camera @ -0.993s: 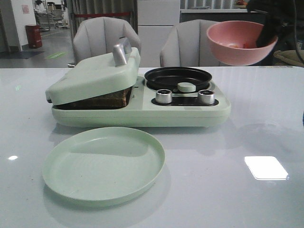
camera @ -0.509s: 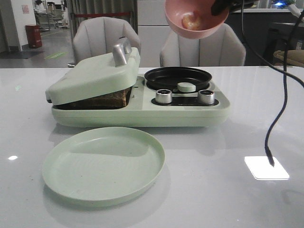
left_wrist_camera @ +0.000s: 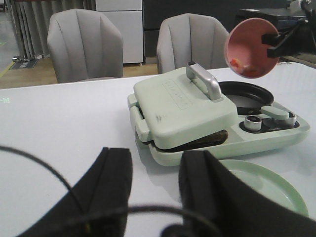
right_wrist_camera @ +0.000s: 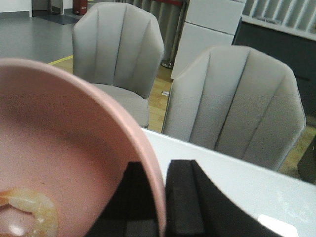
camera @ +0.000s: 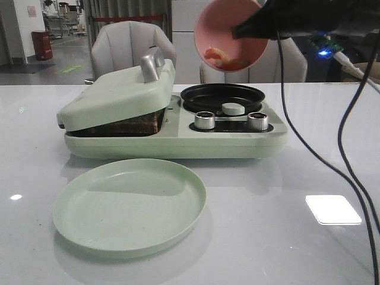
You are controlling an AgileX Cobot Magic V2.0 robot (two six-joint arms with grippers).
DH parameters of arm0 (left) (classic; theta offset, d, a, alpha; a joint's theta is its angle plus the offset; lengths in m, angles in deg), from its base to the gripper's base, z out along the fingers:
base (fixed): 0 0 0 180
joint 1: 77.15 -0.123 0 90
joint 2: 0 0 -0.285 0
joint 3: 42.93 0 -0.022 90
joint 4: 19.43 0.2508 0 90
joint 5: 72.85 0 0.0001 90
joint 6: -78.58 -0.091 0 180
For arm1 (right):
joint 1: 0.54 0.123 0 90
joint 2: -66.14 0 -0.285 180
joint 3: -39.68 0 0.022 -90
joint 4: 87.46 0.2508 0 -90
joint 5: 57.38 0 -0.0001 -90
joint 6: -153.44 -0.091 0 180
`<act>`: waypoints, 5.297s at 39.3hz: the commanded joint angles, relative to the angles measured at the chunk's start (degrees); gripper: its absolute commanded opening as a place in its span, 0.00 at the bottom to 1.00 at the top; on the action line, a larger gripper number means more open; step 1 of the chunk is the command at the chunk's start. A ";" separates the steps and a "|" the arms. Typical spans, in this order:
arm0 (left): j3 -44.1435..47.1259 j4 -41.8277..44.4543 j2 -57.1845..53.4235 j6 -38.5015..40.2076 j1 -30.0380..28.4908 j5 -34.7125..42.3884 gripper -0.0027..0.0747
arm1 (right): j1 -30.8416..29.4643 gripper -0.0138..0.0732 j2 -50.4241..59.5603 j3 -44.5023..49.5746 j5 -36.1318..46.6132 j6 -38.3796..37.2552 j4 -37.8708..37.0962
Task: Make breakfast with bread and shrimp
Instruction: 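Lift the pink bowl with the right gripper over the black pan, then tilt the pink bowl with the right gripper to pour shrimp into the pan, then carry the empty pink bowl back and set it down with the right gripper, then open the right gripper and withdraw it from the bowl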
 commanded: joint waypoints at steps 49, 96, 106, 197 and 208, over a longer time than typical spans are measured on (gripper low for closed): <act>-1.55 -0.49 0.71 0.45 0.16 4.71 0.44 | 0.13 0.32 1.01 -1.77 20.91 -15.24 5.92; -1.55 -0.49 0.71 0.45 0.16 4.71 0.44 | -21.53 0.32 20.24 -3.25 -77.10 -15.84 9.79; -1.55 -0.49 0.71 0.45 0.16 4.71 0.44 | -21.59 0.32 12.61 -3.25 -81.14 -15.69 9.79; -1.55 -0.49 0.71 0.45 0.16 4.71 0.44 | 5.06 0.69 98.05 60.79 -30.76 -13.40 5.92; -1.55 -0.49 0.71 0.45 0.16 4.71 0.44 | 5.06 0.68 102.76 67.31 -30.14 -13.33 5.92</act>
